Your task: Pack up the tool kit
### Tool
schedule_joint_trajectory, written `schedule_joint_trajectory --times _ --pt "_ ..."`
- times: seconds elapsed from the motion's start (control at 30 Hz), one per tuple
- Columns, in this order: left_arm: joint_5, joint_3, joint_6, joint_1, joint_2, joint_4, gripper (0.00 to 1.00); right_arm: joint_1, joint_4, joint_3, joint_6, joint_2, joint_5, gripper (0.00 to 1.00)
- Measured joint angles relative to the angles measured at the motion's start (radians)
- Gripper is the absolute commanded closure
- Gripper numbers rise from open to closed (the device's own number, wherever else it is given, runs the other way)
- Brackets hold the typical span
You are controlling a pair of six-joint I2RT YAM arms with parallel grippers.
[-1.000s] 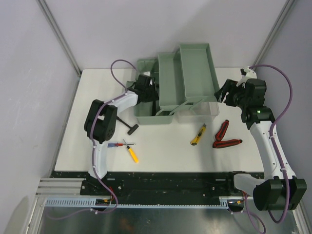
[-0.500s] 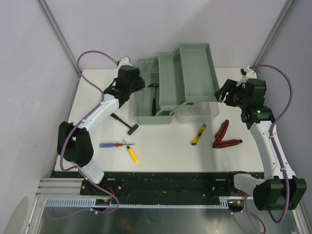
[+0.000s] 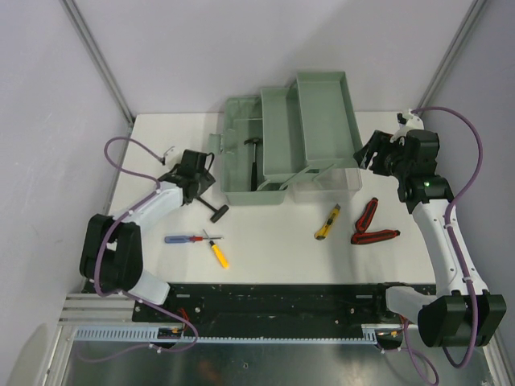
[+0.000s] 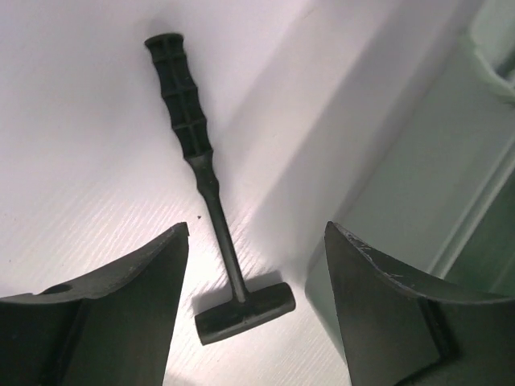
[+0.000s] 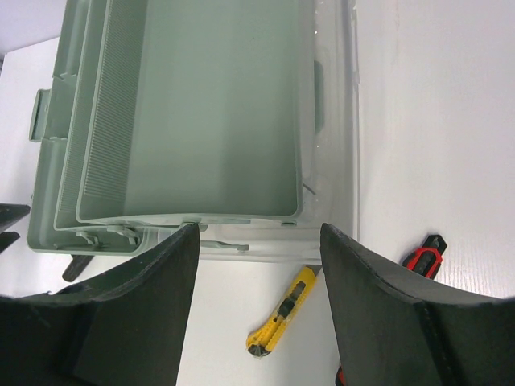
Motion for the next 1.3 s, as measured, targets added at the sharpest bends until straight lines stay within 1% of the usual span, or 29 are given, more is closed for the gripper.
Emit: schedule_joint_trajectory --times 0.07,0.17,0.27,0.4,0.47,0.6,0.67,0.77,0.8,0.9,1.1,1.3 --pt "0.002 -0.018 -0.031 0.006 0.001 -0.005 0.27 0.000 0.000 0.000 0.000 0.000 0.000 0.34" --pt "0.021 -0.028 -0.072 0.016 0.019 -0.007 0.32 0.000 0.000 0.000 -0.001 0.000 0.000 0.34" --pt "0.050 -0.029 -0.101 0.032 0.073 -0.004 0.37 0.000 -0.001 0.000 -0.001 0.000 0.001 0.34" --pt "0.082 -0.029 -0.114 0.051 0.163 -0.005 0.40 0.000 -0.002 0.000 -0.006 0.000 0.001 0.34" --pt "0.084 -0.028 -0.116 0.053 0.182 -0.008 0.44 0.000 -0.002 0.000 -0.010 0.000 0.002 0.34" --pt "0.086 -0.027 -0.120 0.054 0.187 -0.003 0.62 0.000 -0.008 0.000 -0.015 0.000 0.006 0.34" --pt "0.085 -0.024 -0.120 0.056 0.194 -0.003 0.73 0.000 -0.010 0.000 -0.017 0.000 0.009 0.34" --pt "0.086 -0.018 -0.120 0.058 0.205 0.001 0.94 0.000 -0.012 0.000 -0.018 0.000 0.010 0.34" --pt "0.087 -0.015 -0.120 0.058 0.207 0.002 0.97 0.000 -0.013 0.000 -0.019 0.000 0.010 0.34" --pt "0.089 -0.013 -0.111 0.058 0.207 0.008 1.00 0.000 -0.016 0.000 -0.019 0.000 0.013 0.34" --pt "0.063 -0.010 -0.056 0.060 0.175 -0.003 1.00 0.000 -0.016 0.000 -0.020 0.000 0.019 0.34" --pt "0.013 0.018 0.031 0.072 0.012 -0.020 1.00 0.000 -0.016 0.000 -0.020 -0.002 0.023 0.34"
